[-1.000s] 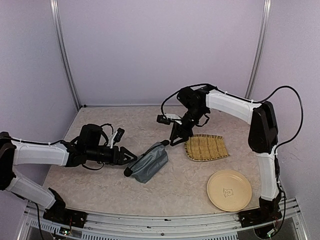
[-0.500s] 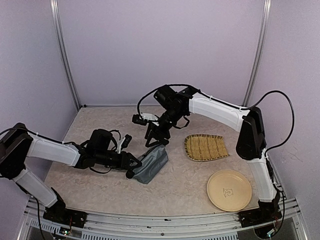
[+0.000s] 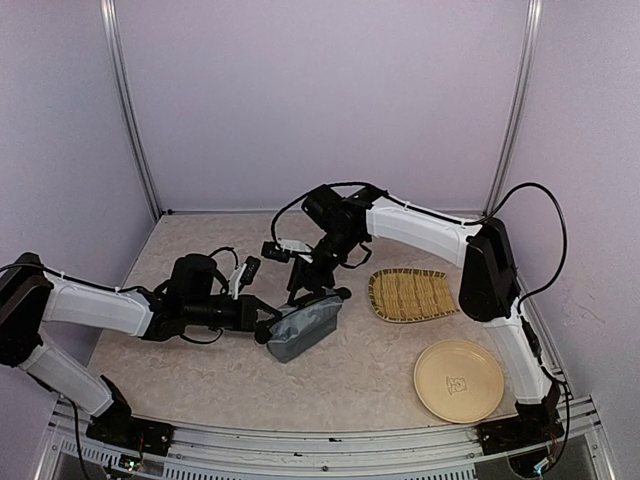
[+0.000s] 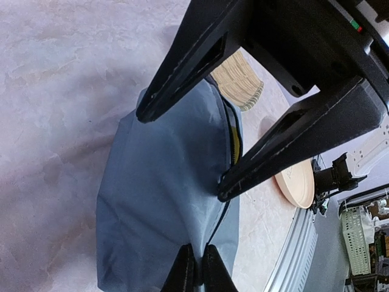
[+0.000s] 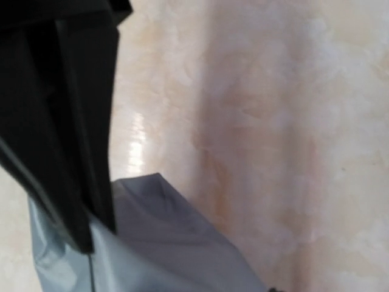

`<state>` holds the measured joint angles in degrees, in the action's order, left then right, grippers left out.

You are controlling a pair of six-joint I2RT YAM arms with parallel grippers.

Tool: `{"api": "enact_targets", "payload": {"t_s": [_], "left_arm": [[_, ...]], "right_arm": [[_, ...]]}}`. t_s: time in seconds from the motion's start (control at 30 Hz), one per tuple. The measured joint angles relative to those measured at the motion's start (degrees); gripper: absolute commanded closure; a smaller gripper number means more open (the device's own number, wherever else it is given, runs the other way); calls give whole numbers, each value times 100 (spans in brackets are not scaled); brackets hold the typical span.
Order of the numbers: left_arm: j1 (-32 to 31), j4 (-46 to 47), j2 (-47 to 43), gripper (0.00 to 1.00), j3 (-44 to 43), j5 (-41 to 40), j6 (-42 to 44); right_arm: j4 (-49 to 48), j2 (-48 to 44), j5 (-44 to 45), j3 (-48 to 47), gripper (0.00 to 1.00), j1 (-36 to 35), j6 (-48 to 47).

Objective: Sort the hair-cutting tools
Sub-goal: Pick up the zipper from the kit bag.

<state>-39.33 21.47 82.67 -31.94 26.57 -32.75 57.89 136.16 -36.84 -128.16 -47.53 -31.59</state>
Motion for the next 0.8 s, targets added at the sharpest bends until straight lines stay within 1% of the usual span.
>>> {"api": "enact_targets", "payload": {"t_s": [0.23, 0.43, 0.6, 0.67, 0.8], "left_arm": [[0, -7, -20, 98, 2, 0, 7], [-9, -11, -22, 98, 22, -2, 7], [-11, -20, -22, 99, 35, -4, 7], [-20, -39, -22, 99, 42, -7, 9], [-20, -52, -24, 99, 50, -11, 9]], "right_arm": [[-4, -9, -258, 61, 50, 0, 107], [-31, -42, -310, 275, 52, -2, 199], [-46, -52, -391, 389, 62, -2, 275], [-52, -63, -435, 455, 72, -4, 323], [-70, -103, -468, 514, 82, -9, 411]]}}
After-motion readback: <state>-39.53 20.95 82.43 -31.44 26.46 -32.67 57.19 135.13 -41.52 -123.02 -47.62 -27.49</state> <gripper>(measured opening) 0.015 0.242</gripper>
